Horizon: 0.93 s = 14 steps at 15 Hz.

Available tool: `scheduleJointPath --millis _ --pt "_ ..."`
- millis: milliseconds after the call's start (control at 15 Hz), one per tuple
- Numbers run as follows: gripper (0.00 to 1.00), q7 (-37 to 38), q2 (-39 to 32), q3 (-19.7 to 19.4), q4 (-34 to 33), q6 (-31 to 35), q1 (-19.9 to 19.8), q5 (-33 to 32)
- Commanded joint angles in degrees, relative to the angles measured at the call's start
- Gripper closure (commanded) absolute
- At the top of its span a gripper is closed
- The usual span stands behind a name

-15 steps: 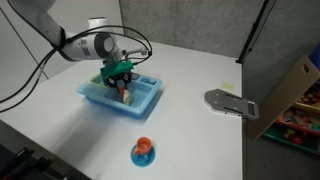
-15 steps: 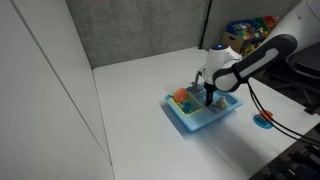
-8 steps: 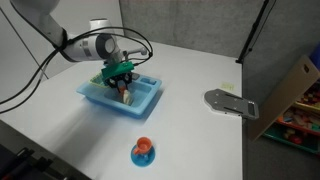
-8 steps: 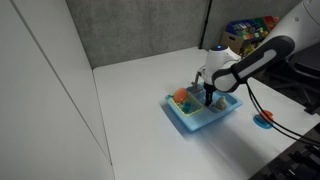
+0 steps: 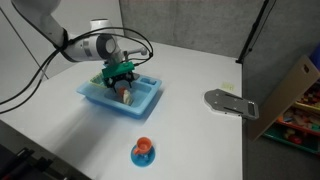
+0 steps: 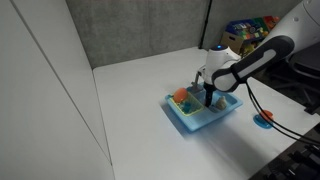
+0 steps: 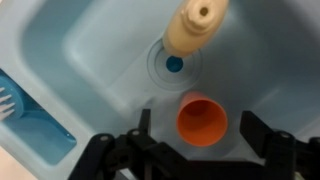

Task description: Pick up the orange cup and put it in the sink

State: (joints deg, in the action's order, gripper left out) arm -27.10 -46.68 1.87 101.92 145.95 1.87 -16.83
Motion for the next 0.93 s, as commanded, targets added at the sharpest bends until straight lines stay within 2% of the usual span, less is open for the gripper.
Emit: scheduleJointPath --millis 0,600,867 --pt "0.0 -0.7 1.1 1.4 0.1 -0.9 -1.5 -0.1" --pt "0.0 3.5 6.3 1.0 3.4 -1.8 -1.0 1.1" --pt "0.0 9.4 9.7 0.0 6.0 -2.5 -0.2 2.0"
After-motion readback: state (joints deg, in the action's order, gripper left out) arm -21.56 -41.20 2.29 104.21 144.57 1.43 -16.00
